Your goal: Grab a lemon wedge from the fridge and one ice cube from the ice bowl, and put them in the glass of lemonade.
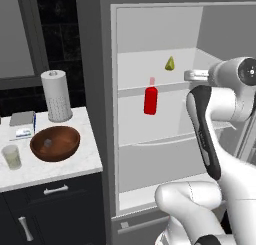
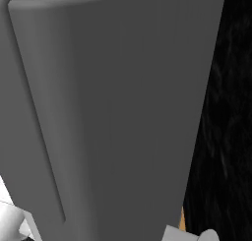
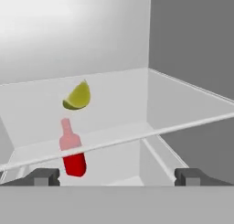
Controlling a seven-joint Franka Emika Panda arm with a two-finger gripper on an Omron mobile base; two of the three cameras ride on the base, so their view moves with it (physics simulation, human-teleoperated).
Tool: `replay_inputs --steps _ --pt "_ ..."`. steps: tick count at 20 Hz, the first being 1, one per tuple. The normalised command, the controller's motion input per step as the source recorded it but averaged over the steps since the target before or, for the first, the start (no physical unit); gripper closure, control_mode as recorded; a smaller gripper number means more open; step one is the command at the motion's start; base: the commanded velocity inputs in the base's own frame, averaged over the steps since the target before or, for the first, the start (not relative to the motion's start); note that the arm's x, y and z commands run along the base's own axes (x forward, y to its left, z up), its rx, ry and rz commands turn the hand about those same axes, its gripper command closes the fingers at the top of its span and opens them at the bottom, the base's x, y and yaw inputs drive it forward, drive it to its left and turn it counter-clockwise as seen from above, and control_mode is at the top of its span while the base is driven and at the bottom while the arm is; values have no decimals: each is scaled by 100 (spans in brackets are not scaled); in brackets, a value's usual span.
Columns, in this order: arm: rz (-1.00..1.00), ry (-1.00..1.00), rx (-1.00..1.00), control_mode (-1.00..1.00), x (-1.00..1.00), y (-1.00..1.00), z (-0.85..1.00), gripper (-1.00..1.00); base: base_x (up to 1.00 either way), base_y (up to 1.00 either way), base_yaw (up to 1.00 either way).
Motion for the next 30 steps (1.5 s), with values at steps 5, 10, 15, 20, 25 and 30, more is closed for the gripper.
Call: replay_inputs --steps 5,10,15,20,25,30 --pt "-3 7 -1 -100 75 9 80 -100 0 0 0" --pt "6 1 0 -100 33 34 -9 -100 0 0 0" --pt "10 17 0 -100 96 39 -49 -100 0 0 0" --pt "1 15 -4 -100 88 14 -39 -100 0 0 0" --pt "0 0 -4 -100 68 0 -24 -100 0 0 0" --pt "0 0 -1 -100 76 0 -13 -100 0 0 0"
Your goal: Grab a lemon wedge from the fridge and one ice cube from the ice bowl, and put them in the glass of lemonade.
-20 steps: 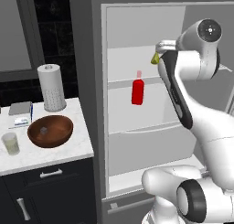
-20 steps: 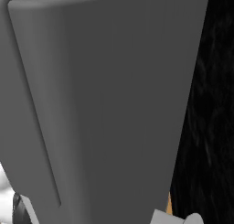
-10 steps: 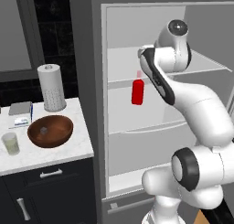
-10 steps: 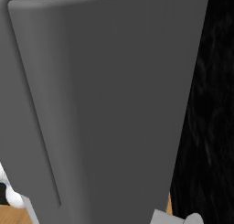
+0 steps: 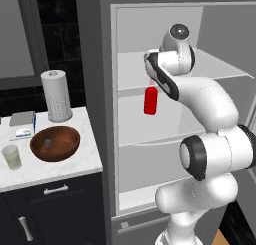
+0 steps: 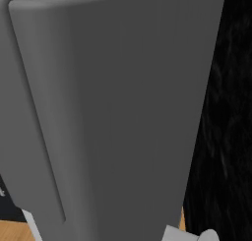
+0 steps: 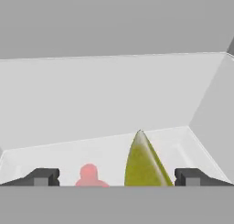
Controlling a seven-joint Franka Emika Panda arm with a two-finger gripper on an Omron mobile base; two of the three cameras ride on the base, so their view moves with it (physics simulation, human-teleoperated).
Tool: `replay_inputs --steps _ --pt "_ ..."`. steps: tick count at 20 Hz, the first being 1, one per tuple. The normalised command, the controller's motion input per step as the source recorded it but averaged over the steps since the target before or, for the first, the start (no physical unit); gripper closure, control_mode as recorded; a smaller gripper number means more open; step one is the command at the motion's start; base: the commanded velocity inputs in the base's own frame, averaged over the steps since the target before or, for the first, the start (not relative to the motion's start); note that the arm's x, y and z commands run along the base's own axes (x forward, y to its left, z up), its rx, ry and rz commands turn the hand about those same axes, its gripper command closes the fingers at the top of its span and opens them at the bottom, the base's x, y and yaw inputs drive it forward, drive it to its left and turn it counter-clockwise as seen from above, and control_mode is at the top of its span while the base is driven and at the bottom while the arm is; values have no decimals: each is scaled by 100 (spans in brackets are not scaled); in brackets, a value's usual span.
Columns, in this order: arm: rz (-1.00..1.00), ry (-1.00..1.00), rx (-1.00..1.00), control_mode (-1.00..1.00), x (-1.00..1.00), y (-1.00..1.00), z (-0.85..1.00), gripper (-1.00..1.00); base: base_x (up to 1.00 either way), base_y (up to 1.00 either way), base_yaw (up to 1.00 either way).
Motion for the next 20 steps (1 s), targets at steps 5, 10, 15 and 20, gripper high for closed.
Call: replay_inputs --steps 5,10,15,20 --pt "0 0 0 -100 68 -3 -10 -100 0 0 0" --pt "0 0 0 -100 -18 -19 -4 -100 0 0 0" --pt "0 -4 0 -100 -63 -15 0 -100 0 0 0" --pt "0 0 0 -100 15 0 -9 -100 0 0 0"
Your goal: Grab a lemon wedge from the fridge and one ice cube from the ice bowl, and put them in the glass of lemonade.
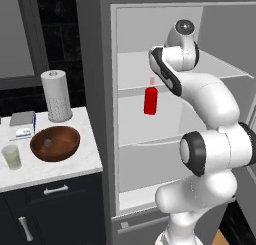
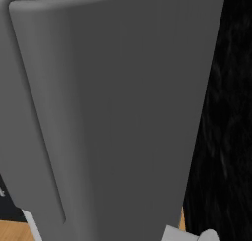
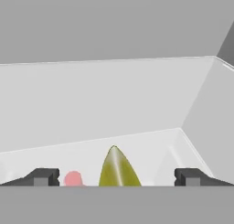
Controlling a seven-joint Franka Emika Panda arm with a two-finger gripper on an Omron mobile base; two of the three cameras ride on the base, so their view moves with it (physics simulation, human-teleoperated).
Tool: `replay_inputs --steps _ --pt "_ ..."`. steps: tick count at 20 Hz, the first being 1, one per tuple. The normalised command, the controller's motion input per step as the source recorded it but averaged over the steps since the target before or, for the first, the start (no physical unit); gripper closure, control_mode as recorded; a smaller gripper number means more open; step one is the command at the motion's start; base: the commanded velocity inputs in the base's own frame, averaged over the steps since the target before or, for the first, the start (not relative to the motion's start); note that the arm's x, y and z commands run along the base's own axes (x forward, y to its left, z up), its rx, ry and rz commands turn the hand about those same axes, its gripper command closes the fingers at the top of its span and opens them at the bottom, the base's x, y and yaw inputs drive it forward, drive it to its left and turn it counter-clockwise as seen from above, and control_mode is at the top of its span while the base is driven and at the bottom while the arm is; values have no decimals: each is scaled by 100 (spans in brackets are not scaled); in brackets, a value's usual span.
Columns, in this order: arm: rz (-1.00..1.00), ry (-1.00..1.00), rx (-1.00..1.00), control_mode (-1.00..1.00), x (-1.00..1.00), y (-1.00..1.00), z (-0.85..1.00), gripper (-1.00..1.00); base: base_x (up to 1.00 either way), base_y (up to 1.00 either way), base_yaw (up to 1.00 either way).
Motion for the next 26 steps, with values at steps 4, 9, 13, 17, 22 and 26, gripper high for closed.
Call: replay_inputs --steps 4,9,13,17,22,26 --pt "0 2 -2 -100 7 0 -28 -100 0 0 0" --pt "0 0 0 -100 0 0 -7 -100 0 0 0" --pt "0 0 0 -100 0 0 0 -100 0 0 0" --pt "0 -3 0 -100 13 0 26 -100 0 0 0" --pt "0 0 0 -100 -13 0 7 -100 0 0 0" --pt "0 -17 0 -100 -82 0 1 -100 0 0 0"
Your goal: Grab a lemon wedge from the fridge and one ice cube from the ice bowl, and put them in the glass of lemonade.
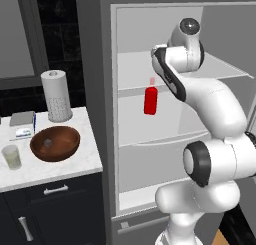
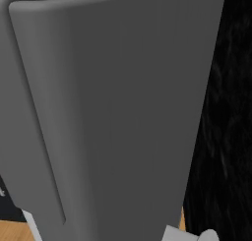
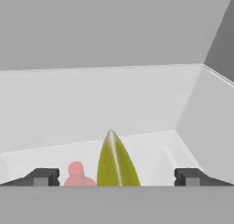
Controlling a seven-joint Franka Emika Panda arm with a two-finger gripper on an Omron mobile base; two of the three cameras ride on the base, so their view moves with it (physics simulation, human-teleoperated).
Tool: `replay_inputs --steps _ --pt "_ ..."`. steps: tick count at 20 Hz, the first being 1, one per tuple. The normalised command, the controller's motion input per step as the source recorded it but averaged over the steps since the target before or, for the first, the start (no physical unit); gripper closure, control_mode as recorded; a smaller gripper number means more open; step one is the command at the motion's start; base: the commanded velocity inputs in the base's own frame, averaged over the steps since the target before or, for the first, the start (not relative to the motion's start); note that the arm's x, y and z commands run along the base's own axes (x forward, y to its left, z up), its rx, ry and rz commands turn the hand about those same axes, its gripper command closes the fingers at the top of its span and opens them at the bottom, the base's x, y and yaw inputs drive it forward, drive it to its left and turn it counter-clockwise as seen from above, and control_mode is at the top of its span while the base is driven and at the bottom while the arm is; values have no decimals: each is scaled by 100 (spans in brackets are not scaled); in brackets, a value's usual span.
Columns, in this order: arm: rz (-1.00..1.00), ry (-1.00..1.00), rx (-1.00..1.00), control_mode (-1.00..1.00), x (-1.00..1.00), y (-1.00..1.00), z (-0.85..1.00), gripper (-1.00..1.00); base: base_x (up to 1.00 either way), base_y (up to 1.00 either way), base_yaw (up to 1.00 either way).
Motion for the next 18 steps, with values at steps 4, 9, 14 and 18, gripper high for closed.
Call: replay_inputs --steps 4,9,14,18 --pt "0 -3 0 -100 -23 0 0 -100 0 0 0" --pt "0 6 -9 -100 -1 0 -40 -100 0 0 0" --pt "0 9 -10 -100 8 5 -44 -100 0 0 0" --pt "0 8 -9 -100 19 4 -49 100 0 0 0"
